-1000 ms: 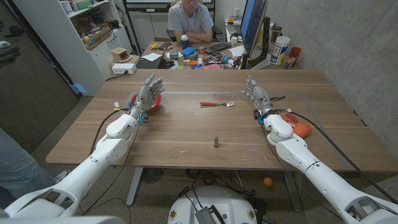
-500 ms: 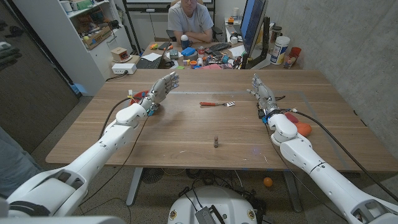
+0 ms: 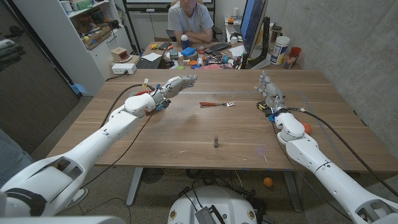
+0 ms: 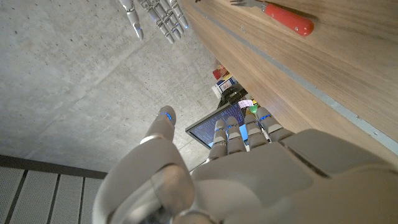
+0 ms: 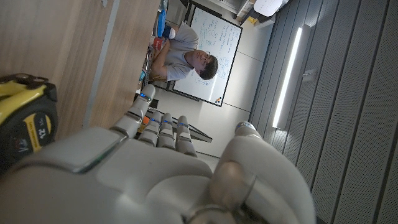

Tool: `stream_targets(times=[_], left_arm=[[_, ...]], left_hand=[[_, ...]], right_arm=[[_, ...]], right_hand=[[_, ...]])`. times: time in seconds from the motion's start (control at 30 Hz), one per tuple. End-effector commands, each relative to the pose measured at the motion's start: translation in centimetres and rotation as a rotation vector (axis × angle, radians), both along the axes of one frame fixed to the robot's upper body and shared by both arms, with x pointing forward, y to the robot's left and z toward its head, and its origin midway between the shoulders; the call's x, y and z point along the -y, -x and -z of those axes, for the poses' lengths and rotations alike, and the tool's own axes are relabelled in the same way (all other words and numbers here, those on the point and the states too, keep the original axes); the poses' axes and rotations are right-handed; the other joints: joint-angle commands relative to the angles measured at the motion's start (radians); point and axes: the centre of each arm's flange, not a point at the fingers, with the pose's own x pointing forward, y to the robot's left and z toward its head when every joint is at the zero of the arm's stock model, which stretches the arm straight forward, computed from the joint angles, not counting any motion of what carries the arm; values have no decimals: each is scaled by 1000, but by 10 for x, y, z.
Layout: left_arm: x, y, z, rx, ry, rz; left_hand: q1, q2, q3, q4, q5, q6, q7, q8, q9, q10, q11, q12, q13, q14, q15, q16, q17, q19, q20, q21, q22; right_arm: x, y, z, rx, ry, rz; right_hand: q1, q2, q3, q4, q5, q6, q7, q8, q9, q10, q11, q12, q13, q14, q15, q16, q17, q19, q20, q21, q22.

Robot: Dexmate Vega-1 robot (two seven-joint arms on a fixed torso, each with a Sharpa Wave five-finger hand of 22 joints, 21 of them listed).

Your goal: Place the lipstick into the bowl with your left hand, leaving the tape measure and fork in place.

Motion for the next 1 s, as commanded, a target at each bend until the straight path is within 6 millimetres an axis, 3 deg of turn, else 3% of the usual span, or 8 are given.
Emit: stream_targets(times=[0.03, 0.33, 1.0], left_arm=[[-5, 21, 17, -19, -139, -31], [-4, 38, 19, 23, -271, -39], [31, 66, 18, 184, -635, 3]], left_hand=[[25, -1, 15, -1, 4, -4, 12, 5, 2, 1, 11, 7, 5, -3, 14, -3, 3, 2, 13, -7, 3], [48, -5, 20, -2, 5, -7, 15, 5, 3, -3, 8, 7, 9, -4, 15, -4, 3, 0, 18, -16, 3], [94, -21, 27, -3, 3, 2, 15, 10, 4, -4, -1, 10, 16, -1, 10, -3, 4, 6, 15, -32, 3]], right_arm=[[-1, -10, -13, 27, -2, -17], [-12, -14, -26, 53, 3, -24], [-25, -6, -32, 74, 8, -14]], right_hand=[[-6, 3, -1, -1, 3, 8, 0, 5, 3, 8, 1, -1, 1, 8, 5, 8, 1, 0, 6, -4, 6], [-7, 2, -2, -3, 3, 8, -1, 4, 3, 12, 1, -3, 0, 8, 5, 7, -2, 1, 7, -9, 6], [-13, -1, -7, -3, 2, 10, -2, 3, 3, 19, 3, -7, -1, 9, 7, 7, -8, -1, 10, -20, 6]])
